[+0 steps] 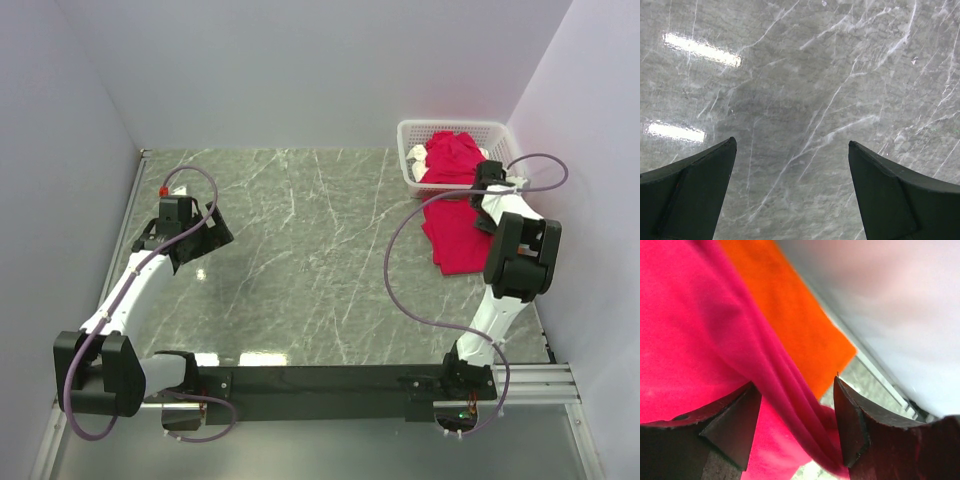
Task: Fold and stack the t-shirts
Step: Neatly place the folded tshirt to the corner
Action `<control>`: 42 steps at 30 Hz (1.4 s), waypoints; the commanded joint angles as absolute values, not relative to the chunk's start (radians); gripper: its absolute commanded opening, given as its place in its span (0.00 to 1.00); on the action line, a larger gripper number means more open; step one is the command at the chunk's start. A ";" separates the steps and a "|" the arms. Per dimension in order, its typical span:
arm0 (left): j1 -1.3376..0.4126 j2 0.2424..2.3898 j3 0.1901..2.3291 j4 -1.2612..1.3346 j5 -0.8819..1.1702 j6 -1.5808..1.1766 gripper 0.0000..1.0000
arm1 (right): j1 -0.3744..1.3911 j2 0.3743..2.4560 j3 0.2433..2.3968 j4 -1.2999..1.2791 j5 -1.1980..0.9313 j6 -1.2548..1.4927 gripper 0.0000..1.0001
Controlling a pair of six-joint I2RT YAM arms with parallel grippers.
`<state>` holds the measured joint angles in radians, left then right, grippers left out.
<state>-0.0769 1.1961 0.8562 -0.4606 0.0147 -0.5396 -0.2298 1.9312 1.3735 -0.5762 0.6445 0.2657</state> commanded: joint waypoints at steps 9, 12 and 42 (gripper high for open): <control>-0.072 1.178 0.853 -0.434 0.026 -0.531 0.99 | -0.290 1.787 1.451 -0.677 0.674 0.443 0.63; -0.072 1.175 0.853 -0.434 0.025 -0.531 0.99 | -0.293 1.692 1.365 -0.528 0.478 0.396 0.57; -0.074 0.438 1.141 -0.977 -0.432 -0.687 0.99 | 0.133 0.417 1.224 -0.899 0.504 0.523 0.91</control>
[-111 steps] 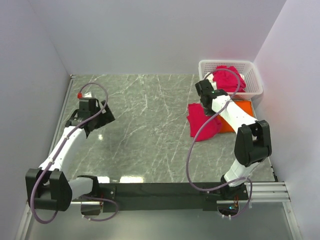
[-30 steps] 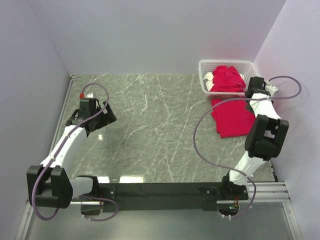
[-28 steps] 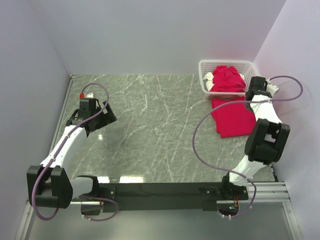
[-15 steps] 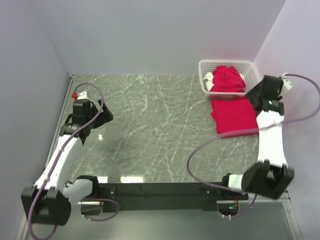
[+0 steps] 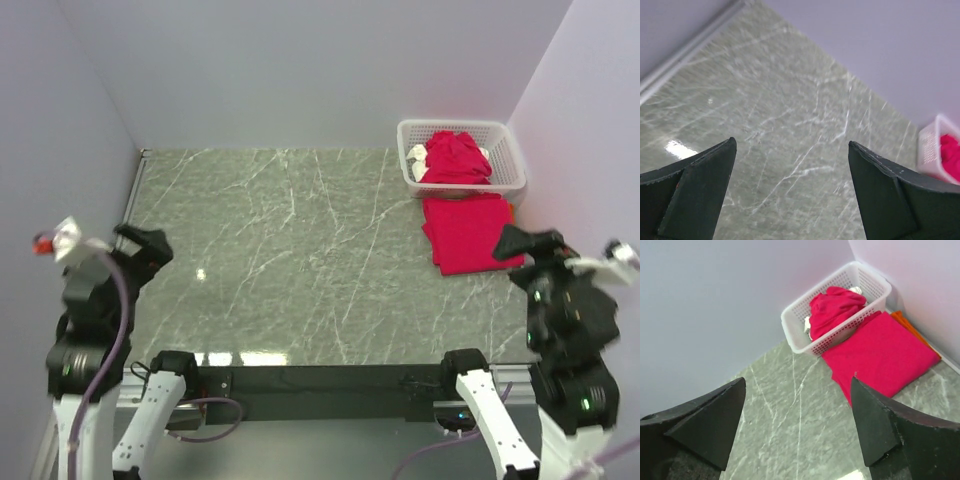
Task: Fold and stack the t-shirts
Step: Neatly place the folded tshirt to the corner
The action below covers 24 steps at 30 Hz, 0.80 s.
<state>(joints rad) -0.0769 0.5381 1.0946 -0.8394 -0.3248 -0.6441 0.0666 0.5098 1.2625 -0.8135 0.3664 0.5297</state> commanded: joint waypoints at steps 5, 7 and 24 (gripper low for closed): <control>-0.117 0.306 1.123 -0.986 -0.488 -0.715 0.99 | 0.161 0.129 1.071 -0.786 0.476 0.437 0.97; -0.118 0.240 1.109 -0.962 -0.477 -0.710 0.99 | 0.161 0.029 1.025 -0.750 0.466 0.396 0.97; -0.120 0.029 0.963 -0.850 -0.494 -0.787 0.99 | 0.160 -0.035 0.896 -0.649 0.328 0.364 0.98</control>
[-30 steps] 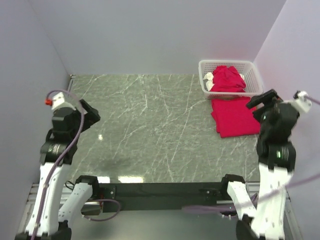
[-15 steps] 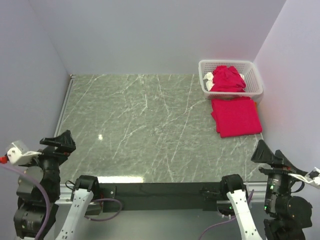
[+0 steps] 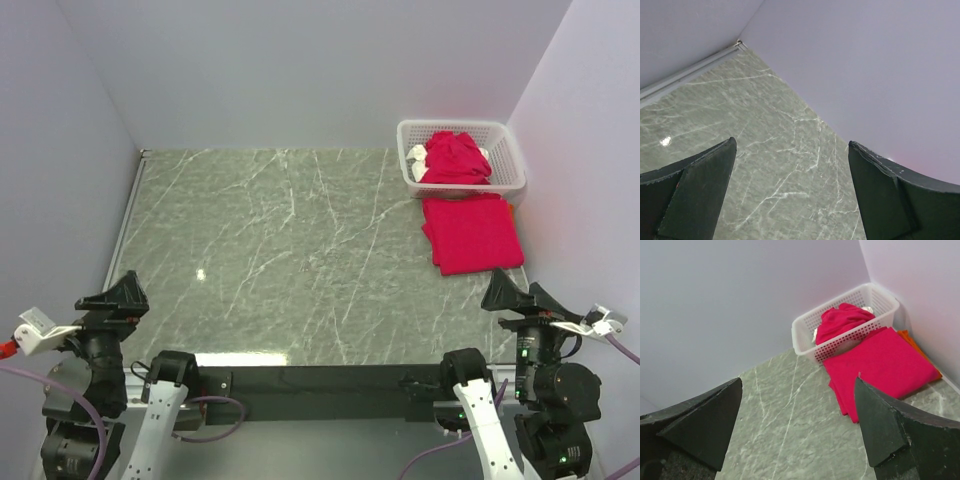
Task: Fold and stack the t-shirts
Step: Neatly place the folded tshirt to the corner
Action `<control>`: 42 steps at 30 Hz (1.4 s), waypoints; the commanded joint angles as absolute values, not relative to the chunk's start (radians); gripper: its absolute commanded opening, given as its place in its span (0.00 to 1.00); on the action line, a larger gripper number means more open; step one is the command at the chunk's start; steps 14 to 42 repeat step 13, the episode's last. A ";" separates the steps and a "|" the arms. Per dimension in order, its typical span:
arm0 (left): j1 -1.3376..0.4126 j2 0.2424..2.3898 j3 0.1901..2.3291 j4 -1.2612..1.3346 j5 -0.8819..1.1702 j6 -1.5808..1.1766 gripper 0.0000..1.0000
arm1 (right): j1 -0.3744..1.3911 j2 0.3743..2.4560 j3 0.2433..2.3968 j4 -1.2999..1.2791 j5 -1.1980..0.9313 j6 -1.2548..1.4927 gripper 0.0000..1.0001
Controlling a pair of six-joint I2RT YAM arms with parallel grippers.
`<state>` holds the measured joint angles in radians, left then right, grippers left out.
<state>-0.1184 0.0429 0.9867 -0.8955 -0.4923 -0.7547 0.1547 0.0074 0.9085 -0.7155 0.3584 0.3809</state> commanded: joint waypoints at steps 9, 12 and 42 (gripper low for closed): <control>-0.120 0.020 0.899 -0.785 -0.442 -0.765 0.99 | 0.161 -0.051 0.848 -0.641 0.325 0.379 0.98; -0.120 0.026 0.885 -0.776 -0.431 -0.765 1.00 | 0.160 -0.055 0.832 -0.637 0.322 0.380 0.98; -0.120 0.025 0.882 -0.773 -0.430 -0.764 0.99 | 0.160 -0.055 0.830 -0.638 0.321 0.382 0.98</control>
